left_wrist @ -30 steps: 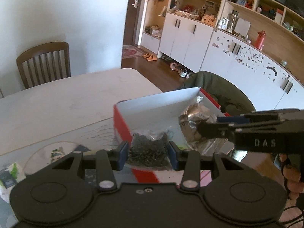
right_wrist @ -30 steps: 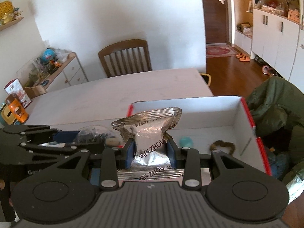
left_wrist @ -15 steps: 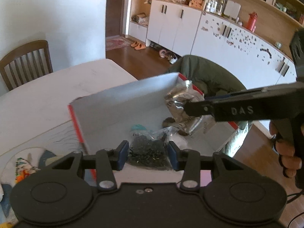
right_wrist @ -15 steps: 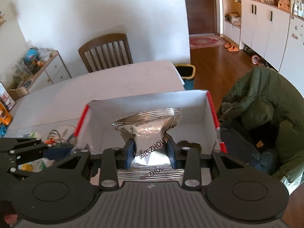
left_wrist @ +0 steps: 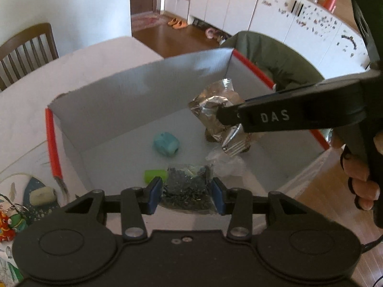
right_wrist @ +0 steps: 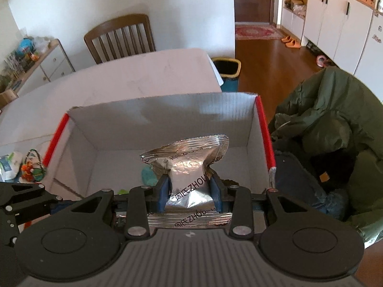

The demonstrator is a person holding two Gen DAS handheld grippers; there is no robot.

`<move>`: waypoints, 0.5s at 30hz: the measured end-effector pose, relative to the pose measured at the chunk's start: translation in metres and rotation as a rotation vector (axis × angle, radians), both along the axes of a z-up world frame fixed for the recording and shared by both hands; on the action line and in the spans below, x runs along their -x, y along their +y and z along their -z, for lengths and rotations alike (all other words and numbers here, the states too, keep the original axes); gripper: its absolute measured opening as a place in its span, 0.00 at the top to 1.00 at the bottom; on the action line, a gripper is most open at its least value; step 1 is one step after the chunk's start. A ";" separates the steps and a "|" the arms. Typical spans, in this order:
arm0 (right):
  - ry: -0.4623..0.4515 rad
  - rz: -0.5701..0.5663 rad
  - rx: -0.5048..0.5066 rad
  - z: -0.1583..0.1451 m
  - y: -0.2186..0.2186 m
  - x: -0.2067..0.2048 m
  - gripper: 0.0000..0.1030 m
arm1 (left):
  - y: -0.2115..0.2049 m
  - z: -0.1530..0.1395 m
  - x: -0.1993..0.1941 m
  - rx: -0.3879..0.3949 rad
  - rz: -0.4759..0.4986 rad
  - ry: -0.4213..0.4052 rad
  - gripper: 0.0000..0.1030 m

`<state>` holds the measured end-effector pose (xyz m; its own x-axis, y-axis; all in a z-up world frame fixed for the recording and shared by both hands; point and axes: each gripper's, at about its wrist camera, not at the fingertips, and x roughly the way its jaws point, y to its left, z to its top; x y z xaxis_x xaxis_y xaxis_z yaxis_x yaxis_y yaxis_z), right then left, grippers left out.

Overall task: Organize objects
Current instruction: 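Carry the tea-leaf bag and silver pouch into the cardboard box with both tools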

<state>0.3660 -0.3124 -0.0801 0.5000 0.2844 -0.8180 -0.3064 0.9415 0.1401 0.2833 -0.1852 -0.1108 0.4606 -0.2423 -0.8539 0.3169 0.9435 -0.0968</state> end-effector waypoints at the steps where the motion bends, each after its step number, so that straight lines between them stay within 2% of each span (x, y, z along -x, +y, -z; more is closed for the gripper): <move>1: 0.010 -0.003 0.002 0.003 0.001 -0.003 0.65 | -0.001 0.002 -0.003 -0.006 -0.001 0.008 0.58; 7: 0.048 -0.027 0.027 0.019 0.009 -0.018 0.65 | -0.005 0.016 -0.016 -0.037 -0.015 0.063 0.58; 15: 0.071 -0.052 0.049 0.034 0.016 -0.024 0.64 | -0.007 0.030 -0.027 -0.030 -0.049 0.135 0.57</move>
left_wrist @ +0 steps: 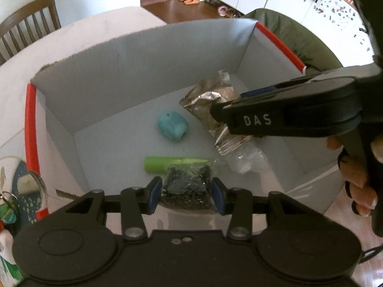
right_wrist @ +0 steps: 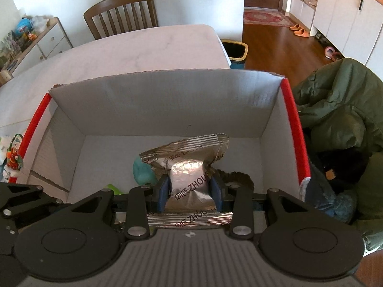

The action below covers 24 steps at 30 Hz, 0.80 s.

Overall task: Organize objects
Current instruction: 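Carry the tea-leaf bag and silver pouch into the cardboard box with both tools, then open the left gripper releasing the tea bag while the right releases the pouch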

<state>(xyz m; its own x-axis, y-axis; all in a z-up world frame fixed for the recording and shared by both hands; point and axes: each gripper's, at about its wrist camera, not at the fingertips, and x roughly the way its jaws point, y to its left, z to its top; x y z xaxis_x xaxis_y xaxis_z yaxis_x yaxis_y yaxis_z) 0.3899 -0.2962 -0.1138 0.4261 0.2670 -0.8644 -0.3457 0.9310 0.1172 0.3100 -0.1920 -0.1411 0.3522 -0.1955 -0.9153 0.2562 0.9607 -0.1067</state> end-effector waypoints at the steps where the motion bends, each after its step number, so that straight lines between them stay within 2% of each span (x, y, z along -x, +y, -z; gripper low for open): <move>1: 0.002 -0.004 -0.003 0.000 0.001 0.000 0.64 | 0.001 0.002 -0.001 0.002 -0.006 0.014 0.57; 13: 0.005 0.000 -0.018 -0.002 -0.003 -0.001 0.63 | 0.004 0.016 -0.011 -0.006 -0.050 0.121 0.56; 16: -0.002 -0.002 -0.044 -0.006 -0.004 0.002 0.59 | 0.005 0.015 -0.010 -0.002 -0.055 0.117 0.49; 19: -0.017 0.002 -0.054 -0.012 -0.007 0.004 0.59 | 0.003 0.012 -0.008 -0.007 -0.050 0.094 0.37; 24: -0.033 0.014 -0.078 -0.023 -0.014 0.011 0.54 | 0.004 0.004 0.000 0.004 -0.056 0.054 0.31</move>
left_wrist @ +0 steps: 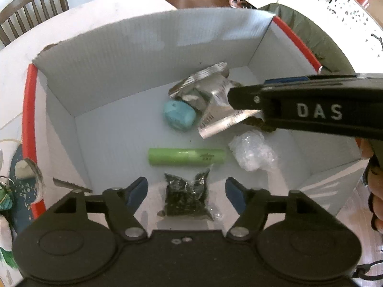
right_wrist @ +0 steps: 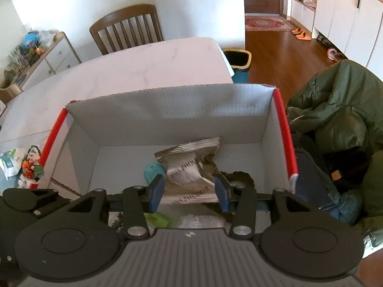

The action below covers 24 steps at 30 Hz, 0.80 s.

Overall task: Organize objects
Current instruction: 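Open the left gripper releasing the tea bag while the right releases the pouch, then withdraw both tools from the box back over the table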

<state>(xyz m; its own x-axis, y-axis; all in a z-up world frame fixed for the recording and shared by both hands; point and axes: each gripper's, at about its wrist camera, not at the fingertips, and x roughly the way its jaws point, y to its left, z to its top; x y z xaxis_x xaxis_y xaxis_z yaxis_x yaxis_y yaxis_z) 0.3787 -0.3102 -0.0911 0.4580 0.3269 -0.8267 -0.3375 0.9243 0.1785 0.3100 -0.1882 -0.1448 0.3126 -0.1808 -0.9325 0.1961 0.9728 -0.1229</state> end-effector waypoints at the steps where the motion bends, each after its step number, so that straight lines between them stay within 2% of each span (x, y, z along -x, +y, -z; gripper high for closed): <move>1: -0.007 0.002 -0.003 -0.002 -0.002 0.002 0.54 | 0.000 -0.002 0.002 0.005 0.000 -0.007 0.30; 10: -0.078 -0.006 -0.039 -0.031 -0.006 0.025 0.47 | 0.002 -0.034 0.021 0.010 0.005 -0.125 0.27; 18: -0.135 -0.018 -0.080 -0.056 -0.006 0.049 0.46 | 0.018 -0.063 0.040 0.044 -0.015 -0.221 0.26; 24: -0.194 -0.035 -0.108 -0.077 0.002 0.070 0.42 | 0.034 -0.088 0.062 0.057 -0.024 -0.297 0.23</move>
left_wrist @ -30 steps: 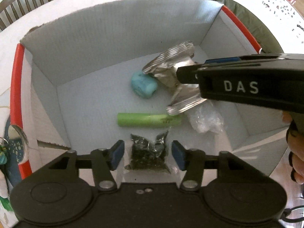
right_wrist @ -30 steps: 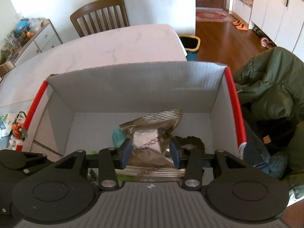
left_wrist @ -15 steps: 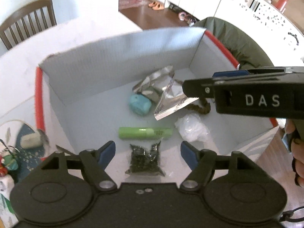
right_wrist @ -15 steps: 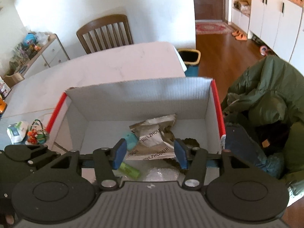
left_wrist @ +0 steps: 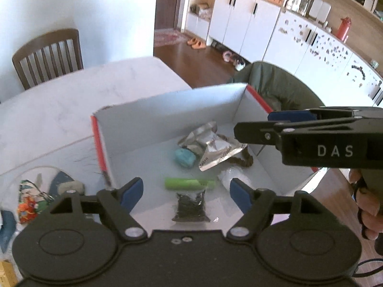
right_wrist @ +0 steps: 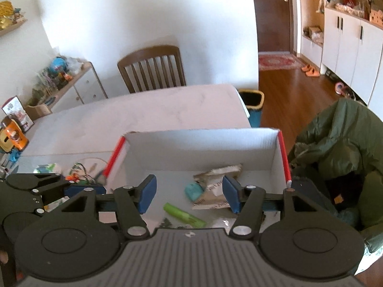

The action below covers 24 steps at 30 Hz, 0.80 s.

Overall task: Organize objects
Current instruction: 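Withdraw both tools from the box back over the table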

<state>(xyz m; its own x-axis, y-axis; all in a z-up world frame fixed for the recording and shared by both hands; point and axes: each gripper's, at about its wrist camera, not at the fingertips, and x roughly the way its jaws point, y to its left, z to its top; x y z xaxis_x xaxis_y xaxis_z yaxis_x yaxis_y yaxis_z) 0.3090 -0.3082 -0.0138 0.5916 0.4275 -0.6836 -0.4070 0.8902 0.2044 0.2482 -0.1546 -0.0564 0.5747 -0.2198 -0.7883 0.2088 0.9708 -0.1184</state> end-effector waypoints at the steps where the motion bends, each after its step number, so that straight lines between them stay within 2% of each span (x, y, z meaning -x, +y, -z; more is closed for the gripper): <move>1: -0.008 -0.001 -0.004 -0.003 0.002 0.003 0.41 | 0.005 -0.005 0.005 0.001 -0.002 -0.012 0.23; 10: -0.064 -0.010 -0.032 -0.027 0.024 0.034 0.37 | 0.040 -0.031 0.031 0.026 -0.028 -0.080 0.17; 24: -0.146 -0.033 -0.038 -0.049 0.077 0.079 0.20 | 0.103 -0.051 0.066 0.051 -0.051 -0.149 0.09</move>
<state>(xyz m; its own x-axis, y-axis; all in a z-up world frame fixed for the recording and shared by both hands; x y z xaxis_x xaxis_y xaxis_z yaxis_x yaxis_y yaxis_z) 0.2297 -0.2317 0.0355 0.6684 0.4722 -0.5746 -0.4638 0.8686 0.1743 0.1823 -0.0519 -0.0057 0.6957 -0.2244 -0.6824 0.1780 0.9742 -0.1389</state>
